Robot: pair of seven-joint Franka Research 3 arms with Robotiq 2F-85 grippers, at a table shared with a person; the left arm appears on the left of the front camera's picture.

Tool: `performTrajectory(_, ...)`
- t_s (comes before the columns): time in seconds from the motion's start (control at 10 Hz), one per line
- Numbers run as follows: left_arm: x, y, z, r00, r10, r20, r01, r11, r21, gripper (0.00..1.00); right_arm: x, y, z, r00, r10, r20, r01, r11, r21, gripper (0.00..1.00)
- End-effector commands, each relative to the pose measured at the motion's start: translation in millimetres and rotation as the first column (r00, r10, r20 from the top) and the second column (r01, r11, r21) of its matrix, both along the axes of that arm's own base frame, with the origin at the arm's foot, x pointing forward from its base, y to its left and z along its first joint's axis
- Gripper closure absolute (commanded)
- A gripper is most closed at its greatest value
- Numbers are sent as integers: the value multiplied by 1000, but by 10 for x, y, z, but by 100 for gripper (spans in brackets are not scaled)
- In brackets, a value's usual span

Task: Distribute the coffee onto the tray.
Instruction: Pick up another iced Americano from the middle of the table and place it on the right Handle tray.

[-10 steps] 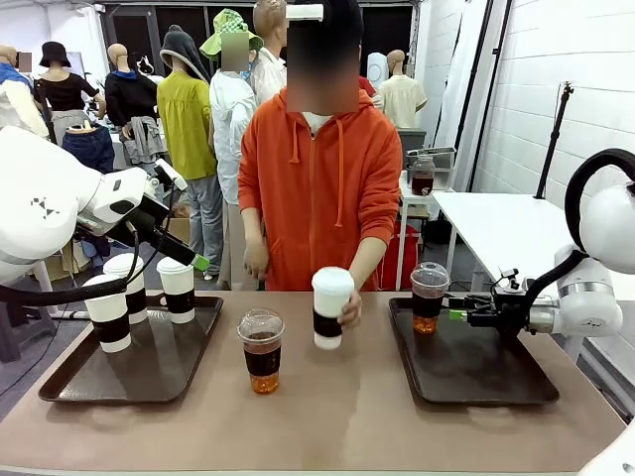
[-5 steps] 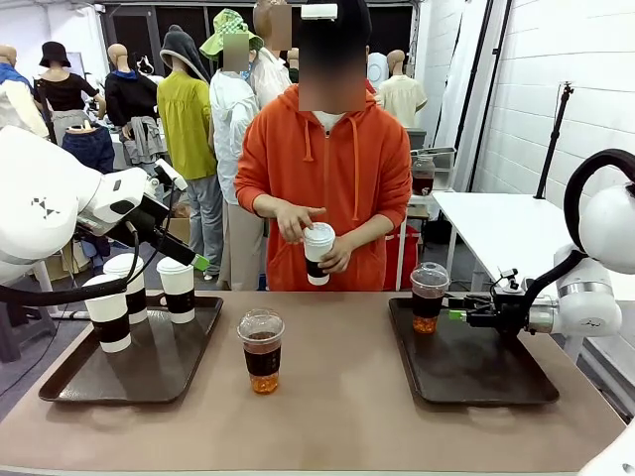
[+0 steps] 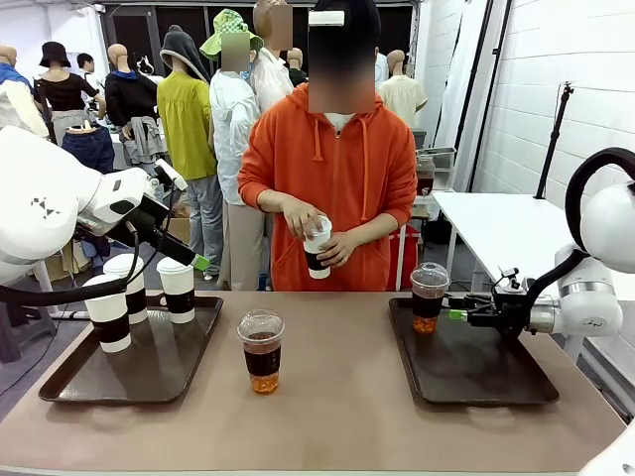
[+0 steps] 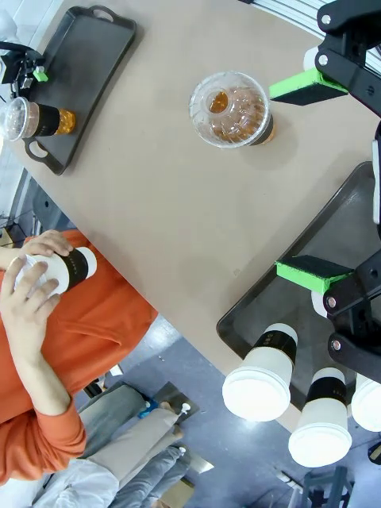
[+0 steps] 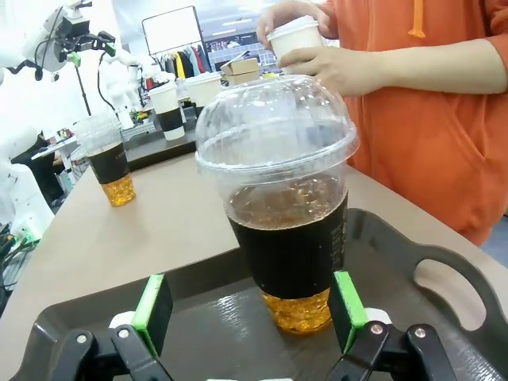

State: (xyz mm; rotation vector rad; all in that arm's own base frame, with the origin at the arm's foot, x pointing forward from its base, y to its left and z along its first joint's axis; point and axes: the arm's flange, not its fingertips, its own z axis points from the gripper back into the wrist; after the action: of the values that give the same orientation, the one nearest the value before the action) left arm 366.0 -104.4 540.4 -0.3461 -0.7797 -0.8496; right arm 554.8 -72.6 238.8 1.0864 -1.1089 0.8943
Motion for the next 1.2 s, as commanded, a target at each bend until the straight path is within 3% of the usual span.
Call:
performTrajectory(0.0, 4, 19, -22, 1000, -10, -4, 10, 1000, -14, 0, -191, 1, 28, 1000, 31, 0, -31, 999, -10, 0)
performTrajectory(0.7, 4, 19, -22, 1000, -10, -4, 10, 1000, -14, 0, -789, 743, 260, 985, 169, 36, -166, 983, -76, 0)
performTrajectory(1.1, 4, 19, -22, 1000, -10, -4, 10, 1000, -14, 0, -905, 1304, 303, 974, 220, 59, -215, 973, -89, 0)
